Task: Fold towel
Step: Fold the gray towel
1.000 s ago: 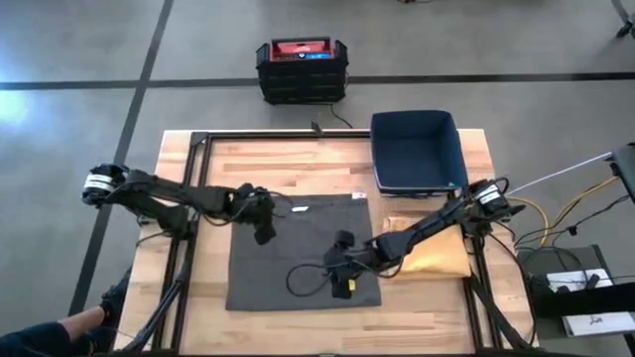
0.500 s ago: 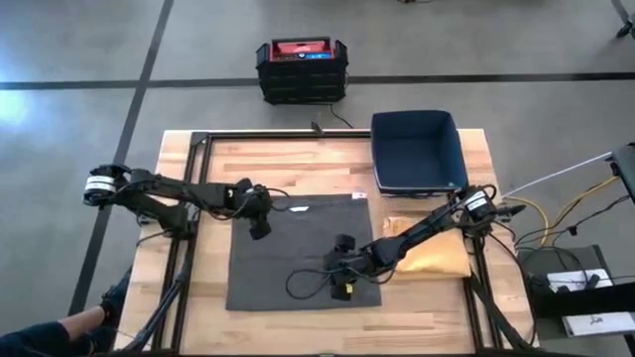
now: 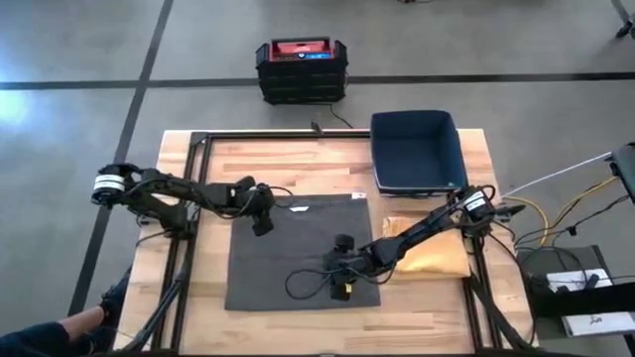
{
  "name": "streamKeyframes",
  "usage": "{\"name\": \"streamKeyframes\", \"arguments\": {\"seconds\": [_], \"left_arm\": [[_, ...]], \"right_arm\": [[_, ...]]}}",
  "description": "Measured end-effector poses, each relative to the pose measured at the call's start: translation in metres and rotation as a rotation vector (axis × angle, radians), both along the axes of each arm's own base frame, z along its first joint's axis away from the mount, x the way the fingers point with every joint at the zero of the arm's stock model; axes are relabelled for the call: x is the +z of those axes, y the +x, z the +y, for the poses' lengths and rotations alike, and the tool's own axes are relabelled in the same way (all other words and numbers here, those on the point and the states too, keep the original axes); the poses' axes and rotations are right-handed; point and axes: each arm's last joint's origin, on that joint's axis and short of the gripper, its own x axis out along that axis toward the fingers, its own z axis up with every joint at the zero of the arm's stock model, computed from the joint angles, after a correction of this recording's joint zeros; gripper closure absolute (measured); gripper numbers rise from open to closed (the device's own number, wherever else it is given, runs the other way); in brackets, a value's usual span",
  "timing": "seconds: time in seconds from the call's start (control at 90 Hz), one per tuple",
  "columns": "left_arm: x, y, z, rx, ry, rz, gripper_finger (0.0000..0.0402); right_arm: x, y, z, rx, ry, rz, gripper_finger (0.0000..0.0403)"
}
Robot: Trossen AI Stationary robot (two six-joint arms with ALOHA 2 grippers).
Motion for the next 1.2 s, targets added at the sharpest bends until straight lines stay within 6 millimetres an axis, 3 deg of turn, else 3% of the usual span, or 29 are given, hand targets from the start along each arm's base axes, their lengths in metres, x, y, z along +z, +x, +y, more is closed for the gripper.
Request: {"name": "streamKeyframes", "arguments": {"seconds": [0.333, 0.522, 0.7, 0.967, 1.078, 1.2], "left_arm": [[-0.002, 0.001, 0.005, 0.061, 0.122, 0.033, 0.0381], [0.003, 0.002, 0.005, 0.06, 0.129, 0.009, 0.0391], [0.008, 0.004, 0.005, 0.03, 0.104, -0.008, 0.0319], [0.047, 0.015, -0.001, -0.045, -0.012, -0.1, 0.0161], [0.066, 0.014, -0.009, -0.064, -0.017, -0.088, 0.0136], [0.09, 0.016, -0.031, -0.134, -0.02, -0.134, 0.0136]], "right_arm": [[-0.002, -0.002, -0.001, -0.006, -0.003, 0.005, 0.0242], [-0.002, -0.002, 0.0, -0.004, -0.004, 0.006, 0.0244], [-0.002, -0.002, 0.0, -0.002, -0.002, 0.007, 0.0226], [0.001, -0.003, 0.0, 0.014, -0.007, 0.01, 0.0189], [0.002, -0.004, 0.0, 0.021, -0.013, 0.014, 0.0177], [0.007, 0.0, 0.002, 0.059, -0.037, 0.032, 0.0168]]}}
